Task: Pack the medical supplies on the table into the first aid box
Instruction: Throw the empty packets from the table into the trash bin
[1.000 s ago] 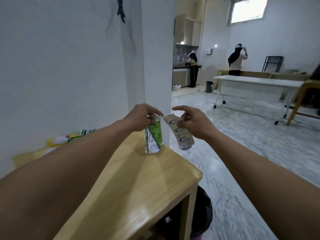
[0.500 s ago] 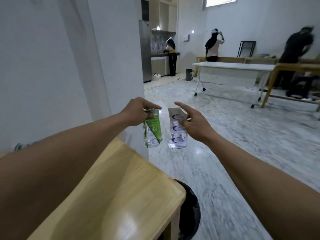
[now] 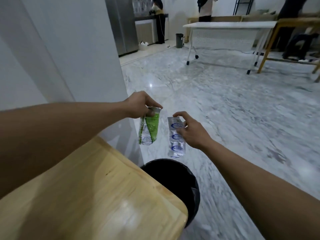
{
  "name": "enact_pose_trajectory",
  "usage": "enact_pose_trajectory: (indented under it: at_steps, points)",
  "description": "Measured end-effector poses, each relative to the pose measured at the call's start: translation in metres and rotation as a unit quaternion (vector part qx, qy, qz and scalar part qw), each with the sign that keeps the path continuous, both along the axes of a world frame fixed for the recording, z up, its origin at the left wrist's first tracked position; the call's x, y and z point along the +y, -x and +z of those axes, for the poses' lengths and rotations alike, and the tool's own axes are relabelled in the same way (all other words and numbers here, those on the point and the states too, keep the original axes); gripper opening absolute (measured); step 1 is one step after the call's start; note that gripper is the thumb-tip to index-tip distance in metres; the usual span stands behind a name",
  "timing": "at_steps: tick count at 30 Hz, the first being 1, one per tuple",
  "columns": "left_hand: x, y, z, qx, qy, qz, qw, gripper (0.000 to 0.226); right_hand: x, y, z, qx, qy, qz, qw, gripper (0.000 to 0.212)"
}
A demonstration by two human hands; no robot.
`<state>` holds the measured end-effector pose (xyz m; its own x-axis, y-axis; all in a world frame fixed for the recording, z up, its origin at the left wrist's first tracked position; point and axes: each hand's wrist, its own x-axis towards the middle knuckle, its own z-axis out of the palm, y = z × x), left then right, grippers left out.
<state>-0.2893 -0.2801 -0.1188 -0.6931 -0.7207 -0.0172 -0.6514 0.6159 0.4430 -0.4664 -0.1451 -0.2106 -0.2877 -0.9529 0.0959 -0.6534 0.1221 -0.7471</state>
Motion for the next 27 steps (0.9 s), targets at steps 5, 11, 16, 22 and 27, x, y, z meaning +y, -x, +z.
enact_pose_trajectory:
  at_steps: [5,11,16,22,27]
  points:
    - [-0.004,0.018,-0.027,-0.027,-0.048,-0.01,0.998,0.037,-0.001,-0.002,-0.044,-0.009,-0.052,0.005,0.999,0.047]
    - [-0.002,0.024,-0.05,-0.137,-0.184,-0.009,0.973,0.061,0.005,-0.001,-0.082,-0.01,-0.12,0.038,0.992,0.043]
    - [0.003,0.017,-0.034,-0.176,-0.184,0.009,0.967,0.064,0.01,0.003,-0.068,0.007,-0.141,0.03,0.99,0.036]
    - [0.036,-0.01,0.006,-0.149,-0.08,0.029,0.985,0.067,0.016,-0.006,0.012,0.106,-0.096,0.042,0.989,0.045]
    - [0.081,-0.056,0.058,-0.124,0.01,0.07,0.99,0.066,0.032,-0.041,0.093,0.195,-0.055,0.067,0.977,0.056]
